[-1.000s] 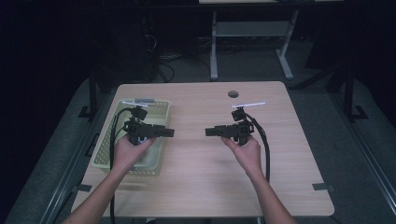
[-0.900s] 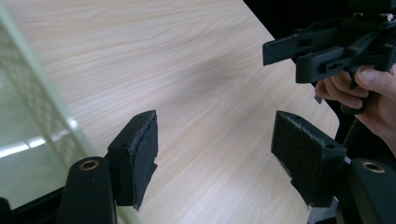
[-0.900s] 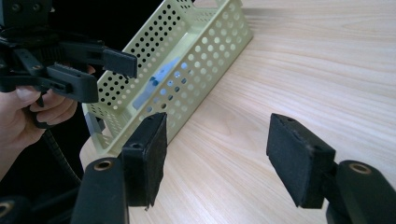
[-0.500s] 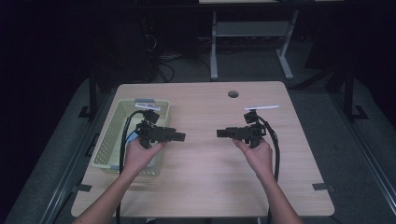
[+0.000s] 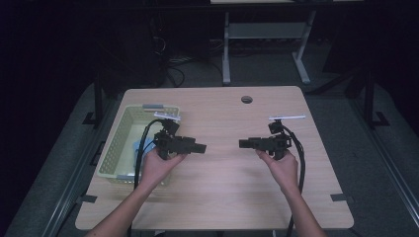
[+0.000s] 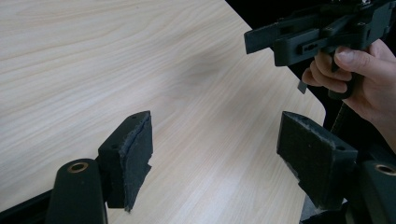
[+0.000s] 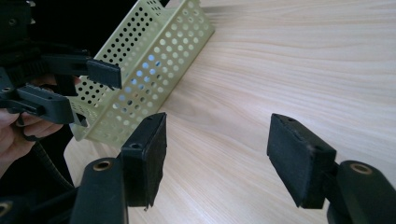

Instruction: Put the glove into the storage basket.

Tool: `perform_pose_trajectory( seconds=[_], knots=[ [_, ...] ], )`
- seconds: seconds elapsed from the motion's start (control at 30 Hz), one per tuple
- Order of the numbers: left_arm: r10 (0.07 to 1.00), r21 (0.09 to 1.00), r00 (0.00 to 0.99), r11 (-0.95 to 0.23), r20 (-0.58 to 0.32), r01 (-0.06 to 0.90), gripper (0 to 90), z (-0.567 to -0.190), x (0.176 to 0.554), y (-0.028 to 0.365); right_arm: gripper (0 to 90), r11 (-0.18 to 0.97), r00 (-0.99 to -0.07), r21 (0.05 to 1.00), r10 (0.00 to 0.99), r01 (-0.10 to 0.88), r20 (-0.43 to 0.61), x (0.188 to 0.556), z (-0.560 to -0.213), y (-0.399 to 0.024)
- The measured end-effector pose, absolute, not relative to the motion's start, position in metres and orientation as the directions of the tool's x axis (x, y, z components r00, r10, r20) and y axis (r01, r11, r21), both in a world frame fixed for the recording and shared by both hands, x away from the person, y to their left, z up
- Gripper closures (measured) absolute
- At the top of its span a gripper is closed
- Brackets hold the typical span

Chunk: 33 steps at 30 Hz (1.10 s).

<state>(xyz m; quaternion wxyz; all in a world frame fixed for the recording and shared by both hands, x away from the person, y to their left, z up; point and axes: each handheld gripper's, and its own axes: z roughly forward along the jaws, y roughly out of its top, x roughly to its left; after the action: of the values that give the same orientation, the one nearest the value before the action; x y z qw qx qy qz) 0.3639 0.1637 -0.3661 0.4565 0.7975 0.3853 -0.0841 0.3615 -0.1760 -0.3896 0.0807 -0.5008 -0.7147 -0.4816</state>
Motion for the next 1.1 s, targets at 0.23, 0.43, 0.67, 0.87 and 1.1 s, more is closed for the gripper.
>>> perform_pose_trajectory(
  seconds=[0.23, 0.43, 0.67, 0.87, 1.1],
  knots=[
    [0.525, 0.667, 0.697, -0.289, -0.489, 0.686, 26.4, -0.369, 0.363, 0.151, 36.9, 0.020, -0.471, 0.604, 0.646, 0.797, 0.601, 0.358, -0.394, -0.188],
    [0.520, 0.667, 0.701, -0.295, -0.488, 0.684, 26.4, -0.373, 0.360, 0.144, 36.8, 0.017, -0.461, 0.599, 0.655, 0.801, 0.598, 0.354, -0.398, -0.196],
    [0.511, 0.669, 0.705, -0.295, -0.493, 0.682, 26.4, -0.377, 0.357, 0.137, 36.2, 0.002, -0.438, 0.582, 0.660, 0.813, 0.610, 0.349, -0.408, -0.208],
    [0.502, 0.671, 0.707, -0.292, -0.499, 0.681, 26.4, -0.380, 0.355, 0.131, 35.8, -0.009, -0.421, 0.572, 0.667, 0.820, 0.614, 0.344, -0.414, -0.215],
    [0.511, 0.667, 0.704, -0.298, -0.493, 0.683, 26.7, -0.386, 0.352, 0.124, 35.7, -0.016, -0.410, 0.567, 0.674, 0.824, 0.614, 0.341, -0.419, -0.223]
  ],
)
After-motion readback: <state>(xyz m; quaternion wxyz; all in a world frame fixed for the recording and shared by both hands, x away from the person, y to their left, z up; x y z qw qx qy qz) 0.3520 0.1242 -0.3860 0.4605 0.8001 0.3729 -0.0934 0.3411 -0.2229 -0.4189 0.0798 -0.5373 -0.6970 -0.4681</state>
